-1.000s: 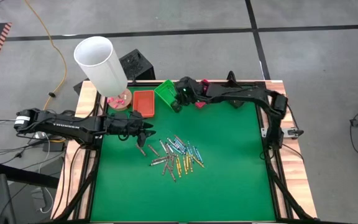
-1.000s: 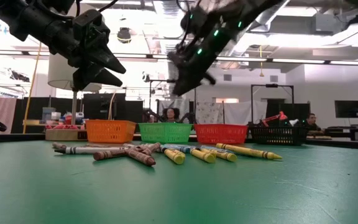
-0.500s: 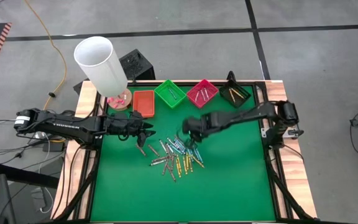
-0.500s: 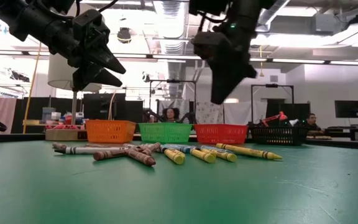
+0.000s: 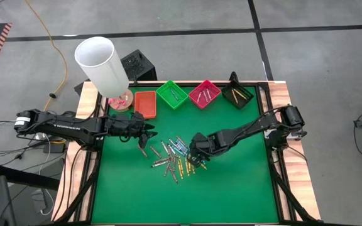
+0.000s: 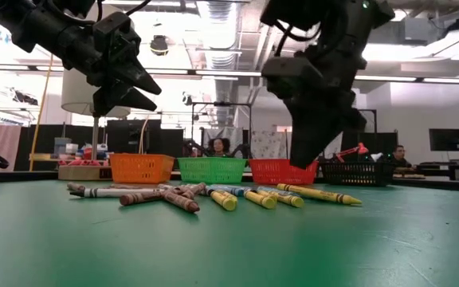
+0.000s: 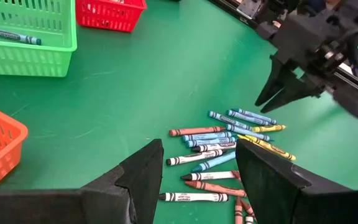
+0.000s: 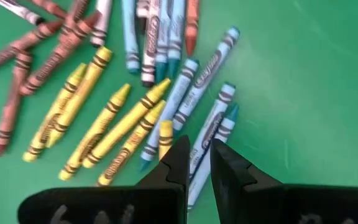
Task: Sort crayons
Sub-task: Put the blue/green crayon into the green bin
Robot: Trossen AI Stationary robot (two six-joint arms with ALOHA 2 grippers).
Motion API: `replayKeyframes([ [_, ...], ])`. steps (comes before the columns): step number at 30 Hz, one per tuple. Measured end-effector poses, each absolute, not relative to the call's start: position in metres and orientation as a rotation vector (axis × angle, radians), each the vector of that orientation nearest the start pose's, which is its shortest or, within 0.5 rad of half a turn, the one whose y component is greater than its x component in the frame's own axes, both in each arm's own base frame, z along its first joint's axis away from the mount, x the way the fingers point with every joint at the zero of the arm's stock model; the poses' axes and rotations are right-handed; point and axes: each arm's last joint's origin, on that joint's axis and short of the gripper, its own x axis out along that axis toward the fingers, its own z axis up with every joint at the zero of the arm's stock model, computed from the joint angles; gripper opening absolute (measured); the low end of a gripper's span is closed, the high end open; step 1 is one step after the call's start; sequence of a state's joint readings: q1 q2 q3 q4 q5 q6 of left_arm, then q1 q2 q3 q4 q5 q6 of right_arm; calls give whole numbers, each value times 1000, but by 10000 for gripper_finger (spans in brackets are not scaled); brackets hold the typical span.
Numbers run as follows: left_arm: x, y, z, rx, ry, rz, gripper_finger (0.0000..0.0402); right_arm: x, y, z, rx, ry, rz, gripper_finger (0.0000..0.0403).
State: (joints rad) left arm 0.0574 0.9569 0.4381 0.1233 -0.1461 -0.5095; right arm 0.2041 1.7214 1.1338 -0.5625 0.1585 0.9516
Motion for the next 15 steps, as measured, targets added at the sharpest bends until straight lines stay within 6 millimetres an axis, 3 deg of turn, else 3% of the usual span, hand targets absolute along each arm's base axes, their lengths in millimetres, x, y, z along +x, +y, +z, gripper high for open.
replayKeyframes([
  [15, 199, 16, 213, -487, 333, 297, 192, 318, 64, 170, 663, 1051, -565, 62],
])
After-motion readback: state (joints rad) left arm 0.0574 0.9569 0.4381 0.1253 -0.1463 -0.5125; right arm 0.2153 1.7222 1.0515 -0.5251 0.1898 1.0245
